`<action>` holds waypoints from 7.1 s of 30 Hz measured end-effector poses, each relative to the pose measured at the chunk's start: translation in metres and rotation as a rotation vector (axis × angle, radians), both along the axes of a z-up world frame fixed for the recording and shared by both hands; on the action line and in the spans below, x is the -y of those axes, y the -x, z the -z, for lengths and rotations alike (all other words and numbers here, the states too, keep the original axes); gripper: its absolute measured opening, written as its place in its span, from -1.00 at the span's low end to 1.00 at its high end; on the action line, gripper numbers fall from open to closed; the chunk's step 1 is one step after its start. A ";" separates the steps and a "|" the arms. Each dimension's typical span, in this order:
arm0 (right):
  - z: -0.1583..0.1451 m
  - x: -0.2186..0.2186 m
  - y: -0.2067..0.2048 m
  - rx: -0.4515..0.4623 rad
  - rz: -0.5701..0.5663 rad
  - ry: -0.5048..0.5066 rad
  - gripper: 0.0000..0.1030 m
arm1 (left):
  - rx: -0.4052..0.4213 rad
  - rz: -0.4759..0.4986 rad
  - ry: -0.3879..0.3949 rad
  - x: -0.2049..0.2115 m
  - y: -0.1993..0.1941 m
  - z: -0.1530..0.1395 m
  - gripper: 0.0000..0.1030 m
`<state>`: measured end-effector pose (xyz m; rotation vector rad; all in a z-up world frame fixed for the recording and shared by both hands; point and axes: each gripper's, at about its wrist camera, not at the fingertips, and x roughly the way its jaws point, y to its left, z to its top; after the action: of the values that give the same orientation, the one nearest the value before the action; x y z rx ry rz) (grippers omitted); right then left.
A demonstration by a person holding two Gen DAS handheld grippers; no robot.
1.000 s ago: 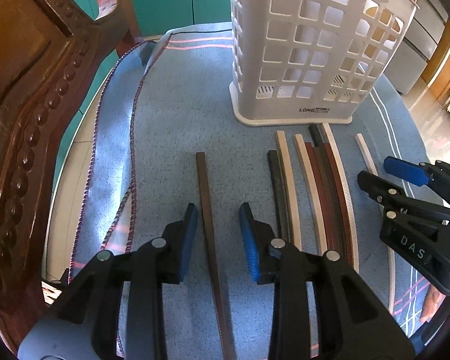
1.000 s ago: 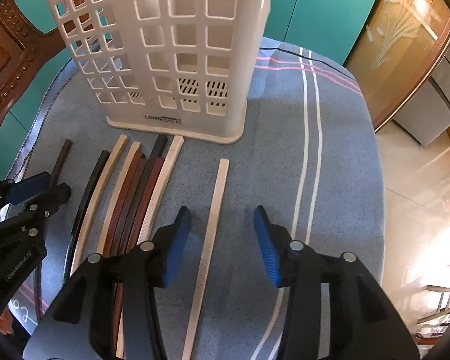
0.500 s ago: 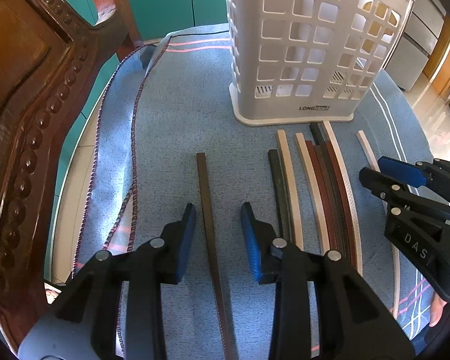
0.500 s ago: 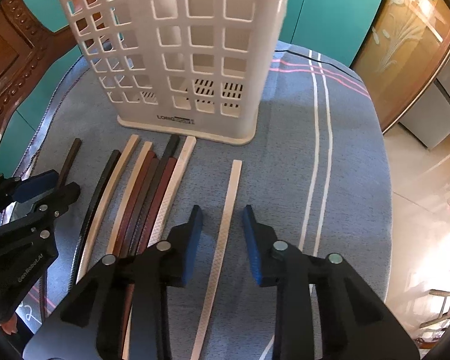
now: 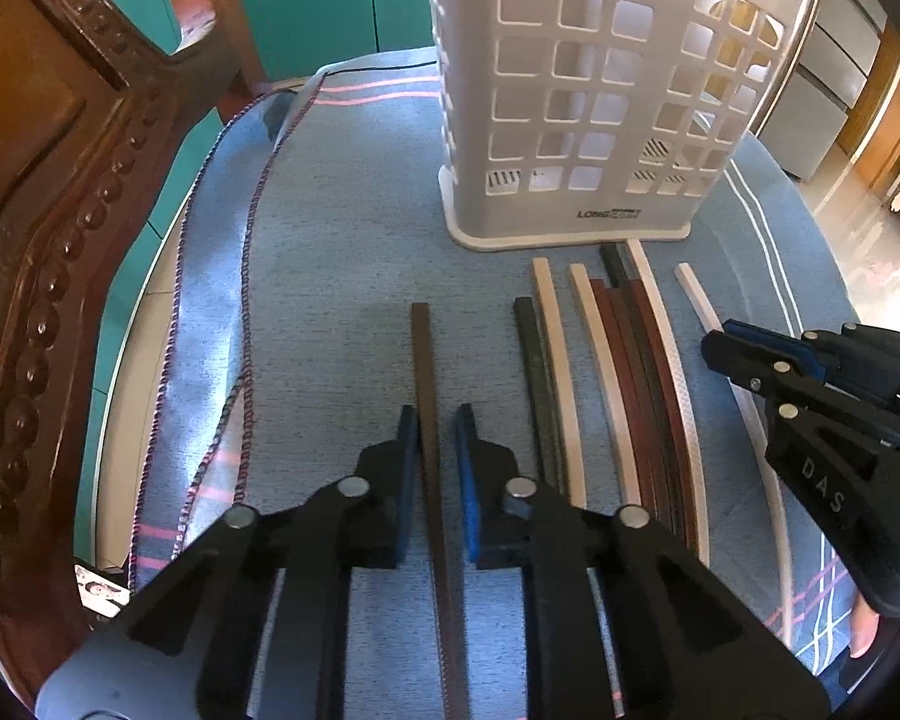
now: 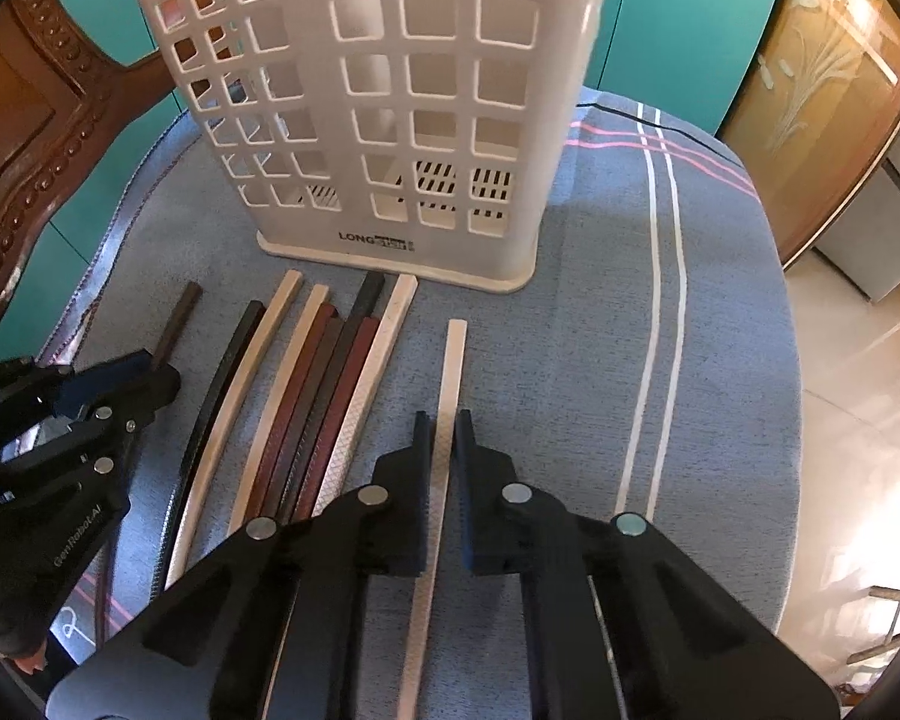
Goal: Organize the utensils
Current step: 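Lift both chopsticks and drop them into the white utensil holder, opening both tools, then move both open tools back down to the remaining chopsticks, then grasp a pale wooden chopstick with the right tool while the left grasps a dark one, then lift both chopsticks and drop them into the white utensil holder, opening both tools, then move both open tools back down to the remaining chopsticks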
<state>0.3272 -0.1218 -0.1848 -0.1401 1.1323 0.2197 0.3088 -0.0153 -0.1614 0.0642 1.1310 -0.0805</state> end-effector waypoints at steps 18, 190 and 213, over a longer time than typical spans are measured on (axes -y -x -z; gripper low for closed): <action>-0.165 0.053 0.068 0.326 -0.043 -0.347 -0.87 | 0.378 0.035 0.185 -0.010 0.082 -0.144 -0.87; -0.235 0.070 0.001 0.664 0.187 -0.460 -0.88 | 0.769 -0.163 0.270 -0.030 -0.008 -0.246 -0.87; -0.164 0.058 0.073 0.512 -0.058 -0.394 -0.20 | 0.625 -0.165 0.180 -0.031 0.033 -0.176 -0.43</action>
<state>0.2547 -0.1798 -0.0208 0.1179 0.5614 0.4267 0.2758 0.0157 0.0147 -0.1568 0.4977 -0.0121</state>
